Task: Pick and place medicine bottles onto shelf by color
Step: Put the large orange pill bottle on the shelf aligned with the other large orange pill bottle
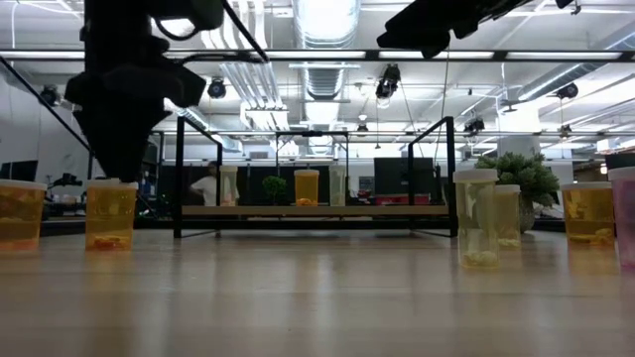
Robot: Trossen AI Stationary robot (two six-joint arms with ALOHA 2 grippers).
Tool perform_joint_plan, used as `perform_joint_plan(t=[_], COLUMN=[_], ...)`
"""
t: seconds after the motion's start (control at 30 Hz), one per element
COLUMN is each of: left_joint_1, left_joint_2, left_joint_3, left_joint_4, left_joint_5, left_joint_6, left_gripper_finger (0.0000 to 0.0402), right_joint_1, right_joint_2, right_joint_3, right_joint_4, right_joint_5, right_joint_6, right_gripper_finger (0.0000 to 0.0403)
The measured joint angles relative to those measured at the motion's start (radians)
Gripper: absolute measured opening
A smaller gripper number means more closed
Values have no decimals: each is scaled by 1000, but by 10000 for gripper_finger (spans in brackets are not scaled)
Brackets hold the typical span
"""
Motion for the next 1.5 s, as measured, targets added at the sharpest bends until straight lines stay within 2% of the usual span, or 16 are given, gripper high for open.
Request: perform_joint_plan(t=[0.1, 0.4, 0.7, 0.83, 0.97, 1.13, 1.3, 1.5], left_joint_1=[4, 6, 6, 6, 6, 5, 6, 5], left_joint_2=[17, 53, 35, 29, 32, 31, 31, 31], left_joint_3=[0, 0, 0, 3, 39, 105, 120, 106], left_joint_4=[-4, 9, 13, 3, 12, 11, 12, 13], left_joint_5=[28, 17, 14, 8, 44, 45, 45, 60], left_joint_6=[-1, 2, 0, -1, 4, 54, 47, 25], left_gripper_finger=[275, 272, 188, 170, 170, 171, 173, 215], right_joint_1=[0, 0, 0, 0, 0, 0, 0, 0], right_joint_2=[0, 0, 0, 0, 0, 0, 0, 0], right_joint_3=[0, 0, 0, 0, 0, 0, 0, 0], right_joint_4=[0, -1, -3, -5, -6, -14, -26, -31], right_joint_5=[0, 0, 0, 0, 0, 0, 0, 0], right_joint_6=[0, 2, 4, 4, 3, 4, 14, 13], right_gripper_finger=[187, 187, 187, 187, 187, 187, 187, 187])
